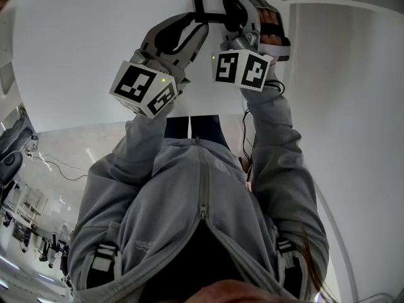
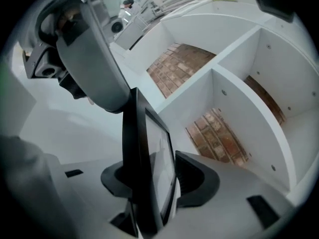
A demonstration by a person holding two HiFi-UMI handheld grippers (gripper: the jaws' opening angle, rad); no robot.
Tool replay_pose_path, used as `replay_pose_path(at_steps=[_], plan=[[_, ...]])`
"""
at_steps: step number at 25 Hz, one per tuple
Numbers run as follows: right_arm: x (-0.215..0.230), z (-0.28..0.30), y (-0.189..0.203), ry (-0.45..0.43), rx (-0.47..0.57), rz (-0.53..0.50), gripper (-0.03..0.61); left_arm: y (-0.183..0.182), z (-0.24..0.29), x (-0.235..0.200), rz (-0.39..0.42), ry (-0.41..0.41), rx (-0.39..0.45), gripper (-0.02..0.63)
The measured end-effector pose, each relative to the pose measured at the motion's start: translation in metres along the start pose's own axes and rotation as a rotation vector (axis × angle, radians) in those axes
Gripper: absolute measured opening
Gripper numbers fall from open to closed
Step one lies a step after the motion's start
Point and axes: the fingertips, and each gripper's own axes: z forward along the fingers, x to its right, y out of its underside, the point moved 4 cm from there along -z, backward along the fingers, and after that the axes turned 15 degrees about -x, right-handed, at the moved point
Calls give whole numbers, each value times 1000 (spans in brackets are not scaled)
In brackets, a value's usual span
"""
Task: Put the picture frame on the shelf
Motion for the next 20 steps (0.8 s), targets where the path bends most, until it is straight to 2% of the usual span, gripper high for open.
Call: replay_pose_path(at_steps=[3,7,9,12,15,18,19,20], plan=[[4,-6,12,-72,13,126,210,-1,0,-2,-4,-1,6,120],[0,-16,42,-232,72,394,245,0,-1,-1,1,-8,13,118],[1,-22,58,-285,98,495,252,-2,0,0,12,-14,12,112],[-1,-27,82,-331,113,615,253,-3,1,-2,12,-14,14,109],[-9,-28,97,-421,135,743,253,-1,0,-5,9,-16,17,109],[-5,-36,103,-483,209,844,250,-1,0,-4,9,-17,15,109],[-4,-38,103,-494,235,869,235,-1,0,-5,9,-18,14,108],[-3,-38,102,-504,256,891,194,-1,-1,-6,10,-19,12,109]])
